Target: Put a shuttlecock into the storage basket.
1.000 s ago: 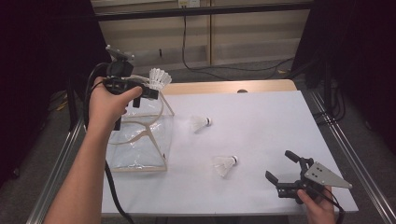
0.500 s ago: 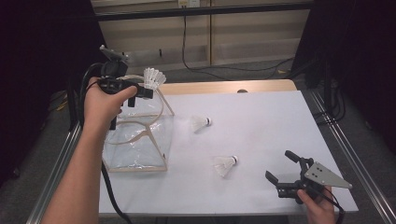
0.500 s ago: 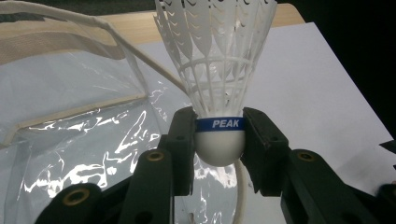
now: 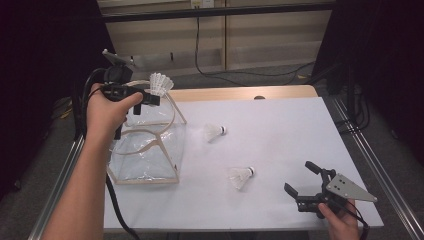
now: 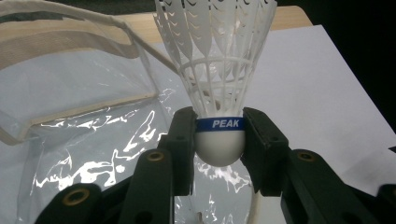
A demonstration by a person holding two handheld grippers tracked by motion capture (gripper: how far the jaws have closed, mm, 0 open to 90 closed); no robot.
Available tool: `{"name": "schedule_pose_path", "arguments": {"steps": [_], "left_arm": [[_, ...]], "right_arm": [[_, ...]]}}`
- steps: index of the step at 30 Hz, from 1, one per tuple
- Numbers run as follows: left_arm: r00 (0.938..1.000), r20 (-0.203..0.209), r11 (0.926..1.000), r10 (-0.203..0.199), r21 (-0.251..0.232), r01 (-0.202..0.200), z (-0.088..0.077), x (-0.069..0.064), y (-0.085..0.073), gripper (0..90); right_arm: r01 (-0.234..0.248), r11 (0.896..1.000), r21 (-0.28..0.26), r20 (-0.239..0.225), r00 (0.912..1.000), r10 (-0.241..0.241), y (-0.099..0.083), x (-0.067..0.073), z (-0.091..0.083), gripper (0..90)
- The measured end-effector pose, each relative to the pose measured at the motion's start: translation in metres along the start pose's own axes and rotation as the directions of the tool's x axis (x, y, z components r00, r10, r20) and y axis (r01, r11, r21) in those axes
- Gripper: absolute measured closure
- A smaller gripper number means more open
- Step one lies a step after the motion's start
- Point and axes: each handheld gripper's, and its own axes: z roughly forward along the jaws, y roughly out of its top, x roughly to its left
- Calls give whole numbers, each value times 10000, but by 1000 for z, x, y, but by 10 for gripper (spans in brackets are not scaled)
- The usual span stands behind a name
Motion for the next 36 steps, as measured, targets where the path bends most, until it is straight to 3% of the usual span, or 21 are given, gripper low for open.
{"name": "schedule_pose_path", "arguments": {"steps": [36], "left_arm": [[9980, -489, 9991, -392, -175, 384, -5, 20, -1, 656]], "right_arm": [[3, 10000, -18, 16, 10000, -3, 0, 0, 1, 10]]}}
